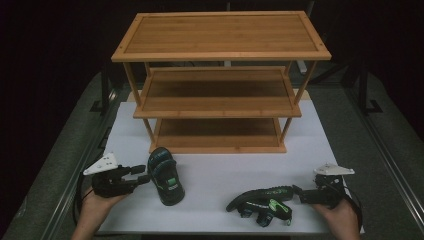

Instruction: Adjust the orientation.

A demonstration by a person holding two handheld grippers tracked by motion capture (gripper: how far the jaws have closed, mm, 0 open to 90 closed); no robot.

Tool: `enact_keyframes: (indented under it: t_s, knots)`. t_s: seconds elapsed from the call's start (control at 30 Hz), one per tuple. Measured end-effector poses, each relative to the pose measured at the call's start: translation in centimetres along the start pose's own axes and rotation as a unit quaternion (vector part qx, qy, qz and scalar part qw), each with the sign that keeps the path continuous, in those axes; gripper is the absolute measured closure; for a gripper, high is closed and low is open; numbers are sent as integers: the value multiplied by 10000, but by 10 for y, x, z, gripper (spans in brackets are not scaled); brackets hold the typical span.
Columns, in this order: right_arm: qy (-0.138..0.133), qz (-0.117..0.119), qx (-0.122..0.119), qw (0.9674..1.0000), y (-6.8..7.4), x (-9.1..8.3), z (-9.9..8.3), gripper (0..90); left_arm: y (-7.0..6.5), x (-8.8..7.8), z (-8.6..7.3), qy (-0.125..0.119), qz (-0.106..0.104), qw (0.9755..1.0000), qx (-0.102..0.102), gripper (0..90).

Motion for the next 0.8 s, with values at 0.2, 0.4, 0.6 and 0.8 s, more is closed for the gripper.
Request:
enact_keyframes:
  t_s: [0.2, 0.4, 0.6, 0.8]
  knots:
    - [-2, -2, -2, 10000, 0, 0, 0, 0, -7, 18, 8, 79, -6, 10000, 43, 516]
    - [-2, 2, 5, 10000, 0, 0, 0, 0, -1, 35, 15, 169, 152, 9997, -18, 521]
    - [0, -2, -3, 10000, 0, 0, 0, 0, 6, 43, 17, 233, 104, 9997, -34, 566]
    - [0, -3, -4, 10000, 0, 0, 0, 0, 3, 42, 19, 248, 52, 9995, 163, 684]
Point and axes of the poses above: each handheld gripper's, and its own axes: x roughly forward along the jaws, z roughly out of its top, y roughly to its left, the point moved 2 cm from there along x, roughly forward along the jaws, and after that the axes turned 3 degrees about -z, right-handed, at the moved point
